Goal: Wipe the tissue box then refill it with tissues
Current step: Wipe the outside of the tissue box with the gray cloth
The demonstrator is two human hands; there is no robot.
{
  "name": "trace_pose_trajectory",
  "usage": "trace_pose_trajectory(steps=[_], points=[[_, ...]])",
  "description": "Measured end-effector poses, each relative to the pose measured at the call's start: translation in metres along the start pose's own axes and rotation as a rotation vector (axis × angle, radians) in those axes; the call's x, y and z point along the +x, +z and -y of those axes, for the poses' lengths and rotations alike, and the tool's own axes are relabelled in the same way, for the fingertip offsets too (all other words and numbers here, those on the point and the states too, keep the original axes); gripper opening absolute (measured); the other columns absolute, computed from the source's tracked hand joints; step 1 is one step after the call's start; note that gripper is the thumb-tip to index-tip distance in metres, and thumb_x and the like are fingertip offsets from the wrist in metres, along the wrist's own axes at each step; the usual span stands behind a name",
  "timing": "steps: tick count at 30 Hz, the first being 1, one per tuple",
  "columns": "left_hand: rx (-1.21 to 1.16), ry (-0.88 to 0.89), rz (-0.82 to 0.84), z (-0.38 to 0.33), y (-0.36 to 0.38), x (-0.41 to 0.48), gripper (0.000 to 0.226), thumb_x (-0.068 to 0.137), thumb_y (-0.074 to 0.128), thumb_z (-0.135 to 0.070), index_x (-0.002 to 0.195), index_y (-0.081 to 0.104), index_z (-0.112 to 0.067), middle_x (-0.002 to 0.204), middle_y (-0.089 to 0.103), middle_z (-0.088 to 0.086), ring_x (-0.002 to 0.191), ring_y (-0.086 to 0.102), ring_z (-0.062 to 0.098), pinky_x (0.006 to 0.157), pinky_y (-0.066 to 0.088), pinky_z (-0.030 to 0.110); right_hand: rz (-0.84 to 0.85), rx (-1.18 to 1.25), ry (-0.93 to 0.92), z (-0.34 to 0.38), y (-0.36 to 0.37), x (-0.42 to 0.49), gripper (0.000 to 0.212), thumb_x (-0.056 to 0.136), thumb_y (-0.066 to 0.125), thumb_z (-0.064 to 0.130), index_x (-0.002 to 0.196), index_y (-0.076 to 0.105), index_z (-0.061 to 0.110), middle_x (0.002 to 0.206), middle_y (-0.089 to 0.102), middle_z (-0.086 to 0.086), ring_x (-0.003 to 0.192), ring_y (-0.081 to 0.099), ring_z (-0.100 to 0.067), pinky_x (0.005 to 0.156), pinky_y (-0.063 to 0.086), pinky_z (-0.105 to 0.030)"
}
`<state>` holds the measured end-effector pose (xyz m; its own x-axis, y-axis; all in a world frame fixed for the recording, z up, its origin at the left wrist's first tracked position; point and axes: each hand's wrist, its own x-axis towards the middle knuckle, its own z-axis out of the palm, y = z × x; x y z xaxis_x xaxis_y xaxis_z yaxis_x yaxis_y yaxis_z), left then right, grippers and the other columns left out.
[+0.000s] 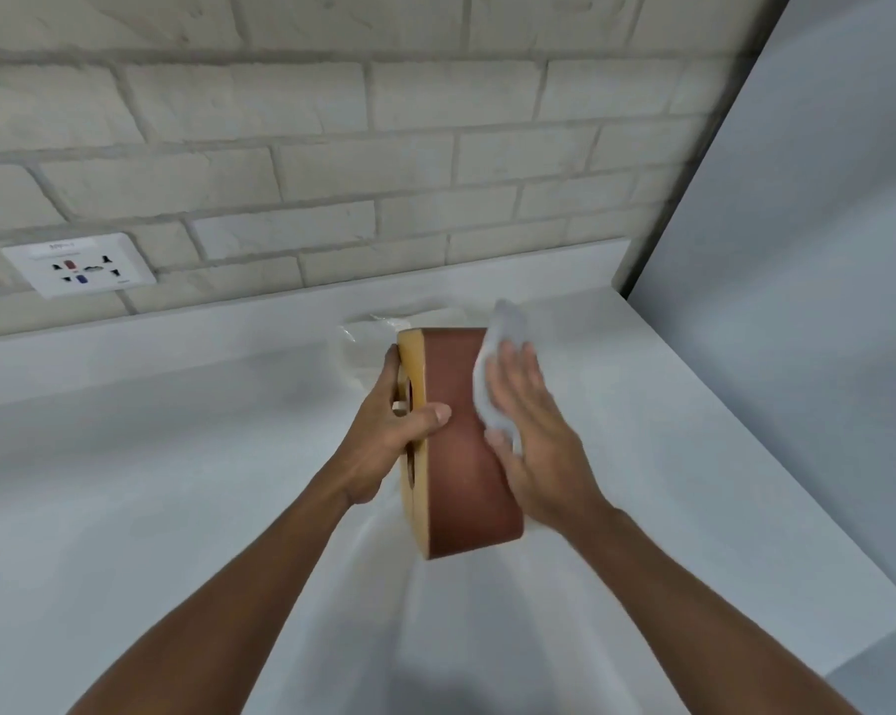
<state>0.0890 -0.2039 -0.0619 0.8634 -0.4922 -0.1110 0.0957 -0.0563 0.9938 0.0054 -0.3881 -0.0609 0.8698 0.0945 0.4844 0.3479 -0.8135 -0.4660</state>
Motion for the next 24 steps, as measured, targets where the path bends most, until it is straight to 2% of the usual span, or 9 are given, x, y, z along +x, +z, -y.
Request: trace_pose_trajectory(steps=[3,7,11,14,15,17,19,22,24], points=[[-0.092,-0.053,-0.007,0.001,0.005,-0.006,0.071,0.061,0.072,-0.058,0.128,0.049,-0.067,0.121,0.072,-0.008,0.109,0.072,0.016,0.079,0.059,0.031,-0.051,0.073,0.168,0.016,-0.006,0.026,0.056,0.105,0.033,0.034,0.157,0.016,0.023,0.165,0.005,0.010,0.152,0.009,-0.012,0.113,0.017,-0.008],[-0.235,-0.175,-0.136,-0.002,0.002,-0.006,0.061,0.064,0.070,-0.057,0.119,0.060,-0.033,0.095,0.075,-0.015,0.087,0.067,0.015,0.068,0.053,0.033,0.126,-0.205,-0.104,0.031,0.008,-0.025,0.052,0.104,0.036,0.030,0.152,0.034,0.011,0.162,0.023,-0.004,0.152,0.013,-0.020,0.120,0.023,-0.043],[-0.315,-0.300,-0.189,0.007,-0.008,-0.011,0.076,0.054,0.070,-0.066,0.119,0.063,-0.027,0.100,0.071,-0.003,0.094,0.064,0.022,0.078,0.052,0.040,0.300,-0.304,-0.357,0.038,0.009,-0.066,0.050,0.105,0.034,0.029,0.151,0.037,0.011,0.161,0.029,-0.005,0.150,0.022,-0.021,0.119,0.027,-0.044],[-0.260,-0.255,-0.106,0.007,-0.002,-0.016,0.039,0.064,0.071,-0.055,0.101,0.065,-0.048,0.095,0.075,-0.013,0.081,0.069,0.011,0.070,0.053,0.031,0.198,-0.049,-0.061,0.033,0.003,-0.023,0.050,0.104,0.036,0.034,0.152,0.033,0.019,0.161,0.025,0.006,0.150,0.018,-0.010,0.121,0.020,-0.034],[-0.245,-0.236,-0.073,0.006,0.001,-0.017,0.036,0.067,0.070,-0.052,0.103,0.064,-0.053,0.097,0.076,-0.016,0.082,0.071,0.009,0.067,0.055,0.029,0.149,0.064,0.072,0.033,-0.005,-0.001,0.051,0.103,0.036,0.039,0.152,0.032,0.024,0.161,0.023,0.012,0.150,0.014,-0.003,0.121,0.019,-0.026],[-0.221,-0.168,-0.045,0.008,0.004,-0.020,0.057,0.066,0.070,-0.053,0.123,0.060,-0.050,0.110,0.076,-0.012,0.092,0.074,0.012,0.068,0.058,0.030,0.097,0.182,0.205,0.031,-0.018,0.038,0.051,0.103,0.034,0.047,0.152,0.032,0.032,0.161,0.026,0.013,0.148,0.016,0.000,0.117,0.021,-0.019],[-0.218,-0.075,-0.039,0.008,0.004,-0.020,0.070,0.067,0.072,-0.049,0.135,0.054,-0.049,0.117,0.074,-0.007,0.100,0.075,0.015,0.073,0.060,0.031,0.064,0.156,0.207,0.031,-0.027,0.063,0.051,0.103,0.032,0.051,0.151,0.032,0.035,0.158,0.035,0.008,0.145,0.032,-0.010,0.110,0.033,-0.023],[-0.252,-0.032,-0.081,-0.001,0.002,-0.019,0.063,0.071,0.074,-0.041,0.131,0.056,-0.046,0.109,0.075,-0.007,0.094,0.076,0.014,0.066,0.059,0.027,0.059,-0.014,0.093,0.035,-0.021,0.056,0.053,0.105,0.032,0.043,0.155,0.026,0.025,0.162,0.017,0.010,0.151,0.013,-0.009,0.112,0.022,-0.014],[-0.341,-0.146,-0.164,-0.005,-0.001,-0.013,0.061,0.062,0.071,-0.054,0.119,0.060,-0.033,0.096,0.073,-0.008,0.084,0.069,0.016,0.062,0.054,0.030,0.071,-0.178,-0.080,0.045,-0.003,0.022,0.051,0.105,0.034,0.034,0.151,0.037,0.013,0.161,0.026,0.000,0.151,0.018,-0.016,0.119,0.024,-0.029]])
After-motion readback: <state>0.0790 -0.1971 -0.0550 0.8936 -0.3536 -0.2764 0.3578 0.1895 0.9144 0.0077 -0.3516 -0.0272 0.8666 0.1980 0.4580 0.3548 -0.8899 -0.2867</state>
